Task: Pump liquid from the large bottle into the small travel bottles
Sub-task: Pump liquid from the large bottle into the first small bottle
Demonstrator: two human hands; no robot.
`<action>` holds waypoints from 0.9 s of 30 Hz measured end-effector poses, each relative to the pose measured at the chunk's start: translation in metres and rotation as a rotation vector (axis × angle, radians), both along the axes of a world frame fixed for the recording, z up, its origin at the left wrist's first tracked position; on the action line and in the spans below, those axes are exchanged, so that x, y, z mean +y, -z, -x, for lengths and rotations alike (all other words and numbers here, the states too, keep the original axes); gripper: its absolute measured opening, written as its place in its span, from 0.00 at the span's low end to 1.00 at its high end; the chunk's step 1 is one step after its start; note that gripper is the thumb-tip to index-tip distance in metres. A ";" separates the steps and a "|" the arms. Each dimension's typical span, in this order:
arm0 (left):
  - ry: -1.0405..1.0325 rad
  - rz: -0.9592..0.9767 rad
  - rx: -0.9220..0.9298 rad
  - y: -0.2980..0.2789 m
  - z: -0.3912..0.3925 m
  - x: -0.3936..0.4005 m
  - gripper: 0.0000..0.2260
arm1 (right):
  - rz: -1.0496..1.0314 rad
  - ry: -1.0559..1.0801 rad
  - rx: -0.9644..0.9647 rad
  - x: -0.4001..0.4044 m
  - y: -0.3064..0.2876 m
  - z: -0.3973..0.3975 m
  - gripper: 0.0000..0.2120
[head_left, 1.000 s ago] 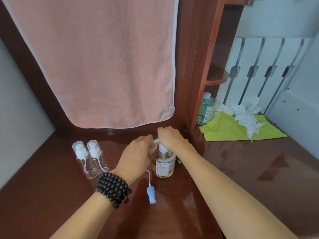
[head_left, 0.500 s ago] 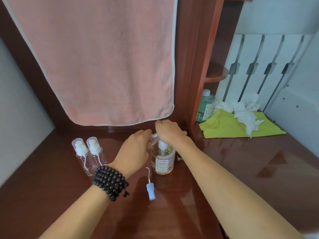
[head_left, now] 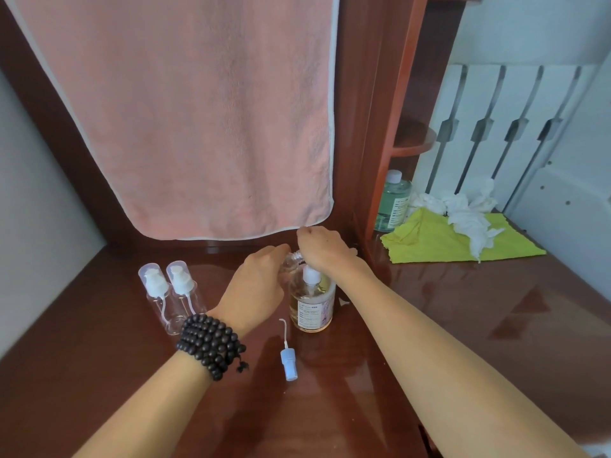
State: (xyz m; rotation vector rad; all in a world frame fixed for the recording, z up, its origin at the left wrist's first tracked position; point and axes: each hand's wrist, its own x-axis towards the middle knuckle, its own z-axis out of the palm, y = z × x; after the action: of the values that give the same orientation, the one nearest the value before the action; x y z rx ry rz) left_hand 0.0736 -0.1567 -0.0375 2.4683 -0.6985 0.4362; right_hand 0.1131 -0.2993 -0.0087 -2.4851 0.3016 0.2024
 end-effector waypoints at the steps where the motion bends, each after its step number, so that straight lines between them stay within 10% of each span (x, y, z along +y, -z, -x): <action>1: -0.004 -0.002 -0.002 0.001 0.000 0.000 0.11 | 0.012 0.002 -0.004 0.000 0.004 -0.001 0.12; 27: 0.012 0.034 0.001 0.006 0.007 0.000 0.11 | -0.004 0.029 0.031 -0.002 0.006 0.000 0.17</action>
State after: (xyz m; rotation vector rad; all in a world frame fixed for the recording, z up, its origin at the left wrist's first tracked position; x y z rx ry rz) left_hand 0.0668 -0.1564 -0.0434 2.4313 -0.6997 0.4389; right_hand 0.1126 -0.3016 -0.0149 -2.4741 0.3503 0.2299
